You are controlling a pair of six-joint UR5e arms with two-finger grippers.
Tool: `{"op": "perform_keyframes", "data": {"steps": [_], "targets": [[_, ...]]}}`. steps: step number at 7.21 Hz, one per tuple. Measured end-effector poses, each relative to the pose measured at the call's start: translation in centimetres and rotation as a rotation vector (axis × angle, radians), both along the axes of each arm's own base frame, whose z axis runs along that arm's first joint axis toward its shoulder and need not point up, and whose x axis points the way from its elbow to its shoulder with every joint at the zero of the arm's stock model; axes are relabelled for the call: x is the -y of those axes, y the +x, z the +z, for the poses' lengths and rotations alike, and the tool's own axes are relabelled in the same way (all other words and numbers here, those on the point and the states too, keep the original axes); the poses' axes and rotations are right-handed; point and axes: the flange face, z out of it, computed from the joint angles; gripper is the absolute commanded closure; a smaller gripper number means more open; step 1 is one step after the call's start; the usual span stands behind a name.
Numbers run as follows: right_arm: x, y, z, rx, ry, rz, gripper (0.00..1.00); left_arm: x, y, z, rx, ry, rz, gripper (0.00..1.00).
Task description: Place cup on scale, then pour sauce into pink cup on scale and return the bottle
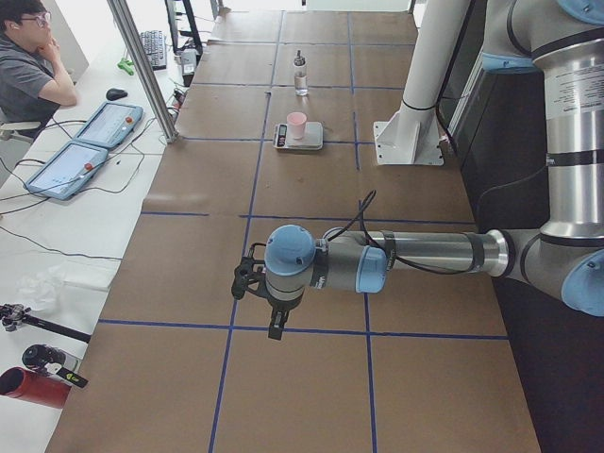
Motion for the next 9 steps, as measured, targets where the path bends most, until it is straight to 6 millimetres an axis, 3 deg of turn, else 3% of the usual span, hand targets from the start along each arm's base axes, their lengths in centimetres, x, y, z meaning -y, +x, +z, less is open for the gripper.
{"op": "perform_keyframes", "data": {"steps": [9], "targets": [[-0.1, -0.71, 0.04, 0.002, 0.0, -0.015, 0.0, -0.02, 0.01, 0.01, 0.0, 0.001, 0.0, 0.0]]}}
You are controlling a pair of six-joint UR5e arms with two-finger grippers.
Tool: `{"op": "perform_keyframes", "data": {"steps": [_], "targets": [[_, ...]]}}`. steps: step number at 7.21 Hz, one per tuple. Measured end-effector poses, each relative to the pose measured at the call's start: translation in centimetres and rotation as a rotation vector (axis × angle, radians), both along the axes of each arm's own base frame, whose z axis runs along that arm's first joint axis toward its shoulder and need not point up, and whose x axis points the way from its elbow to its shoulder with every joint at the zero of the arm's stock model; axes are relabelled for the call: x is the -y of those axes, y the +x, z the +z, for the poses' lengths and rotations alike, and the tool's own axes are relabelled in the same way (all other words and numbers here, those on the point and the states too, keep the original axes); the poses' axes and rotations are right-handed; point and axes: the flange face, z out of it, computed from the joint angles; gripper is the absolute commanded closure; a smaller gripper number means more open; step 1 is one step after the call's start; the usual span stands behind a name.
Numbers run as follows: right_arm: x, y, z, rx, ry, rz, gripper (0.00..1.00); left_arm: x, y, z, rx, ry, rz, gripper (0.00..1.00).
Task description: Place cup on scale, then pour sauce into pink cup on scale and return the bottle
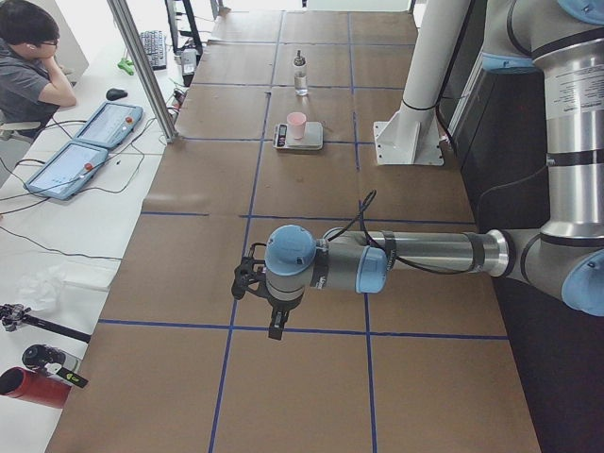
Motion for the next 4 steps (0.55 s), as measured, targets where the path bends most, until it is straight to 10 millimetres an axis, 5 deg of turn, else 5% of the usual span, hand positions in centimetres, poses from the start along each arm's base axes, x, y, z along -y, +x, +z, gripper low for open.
{"op": "perform_keyframes", "data": {"steps": [4], "targets": [[0.02, -0.19, -0.08, 0.011, -0.001, -0.001, 0.0, 0.04, -0.01, -0.04, 0.0, 0.001, 0.0, 0.0]]}}
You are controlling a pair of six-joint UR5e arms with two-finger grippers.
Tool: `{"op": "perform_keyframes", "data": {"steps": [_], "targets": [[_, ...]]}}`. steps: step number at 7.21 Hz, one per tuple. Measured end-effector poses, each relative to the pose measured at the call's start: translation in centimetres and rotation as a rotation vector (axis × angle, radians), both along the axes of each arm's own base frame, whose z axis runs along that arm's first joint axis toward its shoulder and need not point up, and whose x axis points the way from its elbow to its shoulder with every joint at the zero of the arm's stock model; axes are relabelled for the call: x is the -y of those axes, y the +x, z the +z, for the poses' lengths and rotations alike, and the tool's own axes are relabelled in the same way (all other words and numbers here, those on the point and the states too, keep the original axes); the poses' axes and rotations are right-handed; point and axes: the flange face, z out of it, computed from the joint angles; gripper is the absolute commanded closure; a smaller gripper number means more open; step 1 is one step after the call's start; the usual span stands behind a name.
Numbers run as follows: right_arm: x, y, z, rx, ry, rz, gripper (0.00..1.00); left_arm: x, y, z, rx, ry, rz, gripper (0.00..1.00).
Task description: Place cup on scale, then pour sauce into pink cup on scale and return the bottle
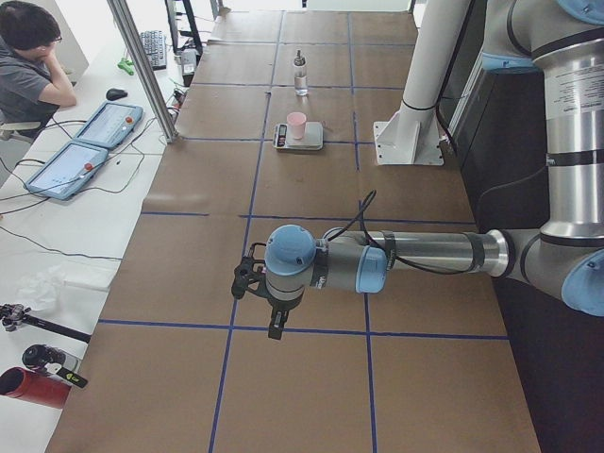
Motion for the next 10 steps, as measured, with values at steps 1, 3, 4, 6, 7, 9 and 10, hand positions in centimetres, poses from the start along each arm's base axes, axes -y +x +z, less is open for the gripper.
{"op": "perform_keyframes", "data": {"steps": [1, 3, 4, 6, 7, 9, 10], "targets": [[0.0, -0.1, 0.0, 0.001, 0.0, -0.001, 0.0, 0.0, 0.0, 0.0, 0.0, 0.0, 0.0, 0.0], [0.1, -0.4, 0.0, 0.002, -0.001, -0.007, 0.0, 0.0, 0.0, 0.0, 0.0, 0.0, 0.001, 0.0], [0.1, -0.6, 0.0, 0.002, -0.001, -0.011, 0.0, 0.0, 0.0, 0.0, 0.0, 0.001, 0.001, 0.0], [0.2, -1.1, -0.1, 0.003, 0.001, -0.021, 0.0, 0.0, 0.1, 0.0, 0.0, 0.002, 0.002, 0.0], [0.2, -1.2, -0.1, 0.003, 0.002, -0.023, 0.0, 0.0, 0.1, 0.0, 0.0, 0.003, 0.002, 0.0], [0.2, -1.2, -0.2, 0.002, 0.003, -0.024, 0.0, 0.0, 0.1, 0.0, 0.0, 0.002, 0.002, 0.0], [0.3, -1.2, -0.2, 0.003, 0.002, -0.023, 0.0, 0.0, 0.0, 0.0, 0.0, 0.002, 0.002, 0.0]]}}
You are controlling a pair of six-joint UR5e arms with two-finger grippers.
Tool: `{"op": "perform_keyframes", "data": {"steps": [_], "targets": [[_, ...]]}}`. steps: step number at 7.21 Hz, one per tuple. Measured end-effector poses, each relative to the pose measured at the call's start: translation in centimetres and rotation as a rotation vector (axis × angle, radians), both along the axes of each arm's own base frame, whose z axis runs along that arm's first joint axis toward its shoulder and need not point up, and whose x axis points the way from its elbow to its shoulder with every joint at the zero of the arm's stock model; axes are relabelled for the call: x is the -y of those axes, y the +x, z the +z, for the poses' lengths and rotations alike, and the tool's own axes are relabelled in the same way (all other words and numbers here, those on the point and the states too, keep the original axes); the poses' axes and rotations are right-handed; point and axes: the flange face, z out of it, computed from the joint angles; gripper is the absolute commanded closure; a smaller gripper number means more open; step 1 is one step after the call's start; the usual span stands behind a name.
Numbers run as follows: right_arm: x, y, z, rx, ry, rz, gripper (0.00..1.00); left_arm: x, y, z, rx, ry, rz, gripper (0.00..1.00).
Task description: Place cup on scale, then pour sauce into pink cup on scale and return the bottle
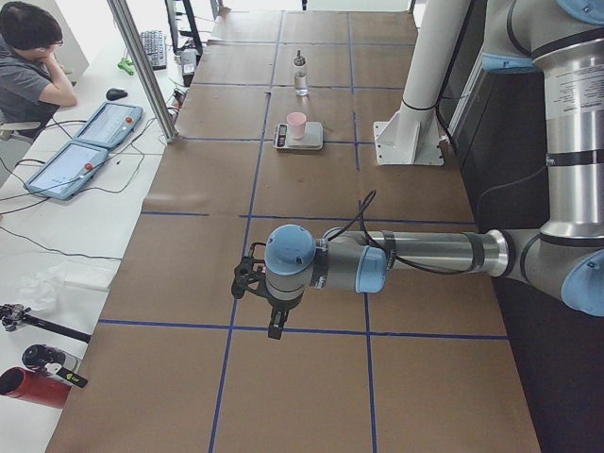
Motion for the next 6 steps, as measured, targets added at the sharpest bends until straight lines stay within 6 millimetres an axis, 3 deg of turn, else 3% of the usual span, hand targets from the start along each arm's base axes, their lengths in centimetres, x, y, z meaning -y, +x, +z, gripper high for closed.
{"op": "perform_keyframes", "data": {"steps": [6], "targets": [[-0.06, -0.58, 0.34, 0.0, -0.008, -0.012, 0.0, -0.02, 0.0, 0.07, 0.0, -0.003, 0.0, 0.0]]}}
